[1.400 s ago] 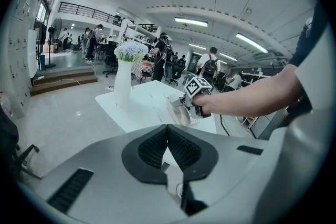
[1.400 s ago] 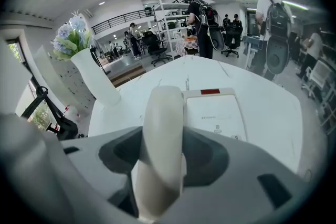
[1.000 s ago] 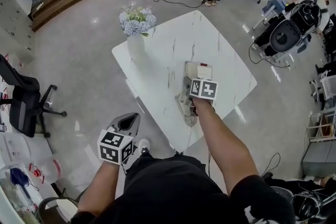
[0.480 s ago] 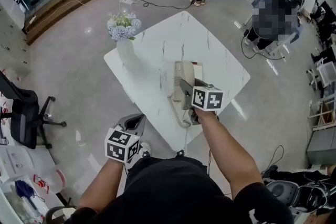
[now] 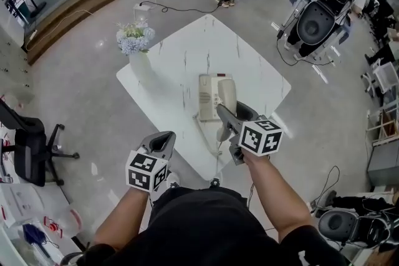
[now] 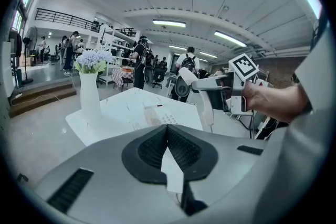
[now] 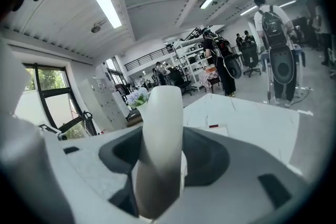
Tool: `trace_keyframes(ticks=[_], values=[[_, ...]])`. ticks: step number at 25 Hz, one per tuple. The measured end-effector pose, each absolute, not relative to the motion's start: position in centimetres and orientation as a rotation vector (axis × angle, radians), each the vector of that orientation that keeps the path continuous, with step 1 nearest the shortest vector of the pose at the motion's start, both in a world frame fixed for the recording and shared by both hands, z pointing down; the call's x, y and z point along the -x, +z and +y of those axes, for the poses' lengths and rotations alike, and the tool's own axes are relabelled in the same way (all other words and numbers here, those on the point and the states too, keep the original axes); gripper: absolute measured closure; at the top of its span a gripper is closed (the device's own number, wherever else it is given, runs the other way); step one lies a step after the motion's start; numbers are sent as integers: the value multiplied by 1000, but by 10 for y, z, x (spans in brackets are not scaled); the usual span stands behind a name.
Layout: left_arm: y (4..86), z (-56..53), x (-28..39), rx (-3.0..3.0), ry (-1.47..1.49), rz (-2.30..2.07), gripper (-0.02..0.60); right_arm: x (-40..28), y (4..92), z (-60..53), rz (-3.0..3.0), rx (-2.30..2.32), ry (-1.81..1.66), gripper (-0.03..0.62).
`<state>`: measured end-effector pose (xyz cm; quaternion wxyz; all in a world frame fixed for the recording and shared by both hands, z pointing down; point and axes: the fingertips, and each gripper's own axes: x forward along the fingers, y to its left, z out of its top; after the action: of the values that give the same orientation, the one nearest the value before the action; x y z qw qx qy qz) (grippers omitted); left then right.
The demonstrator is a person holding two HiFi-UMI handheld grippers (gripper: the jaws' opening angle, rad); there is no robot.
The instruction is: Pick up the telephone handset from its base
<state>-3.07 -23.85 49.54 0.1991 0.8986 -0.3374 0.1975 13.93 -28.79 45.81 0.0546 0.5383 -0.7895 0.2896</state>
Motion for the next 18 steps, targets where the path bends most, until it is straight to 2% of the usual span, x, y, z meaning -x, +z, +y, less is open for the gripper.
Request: trace_keyframes(ticks=[18], values=[[470, -236, 9, -2589, 520, -906, 578, -180, 432, -213, -2487, -1776, 882, 372]])
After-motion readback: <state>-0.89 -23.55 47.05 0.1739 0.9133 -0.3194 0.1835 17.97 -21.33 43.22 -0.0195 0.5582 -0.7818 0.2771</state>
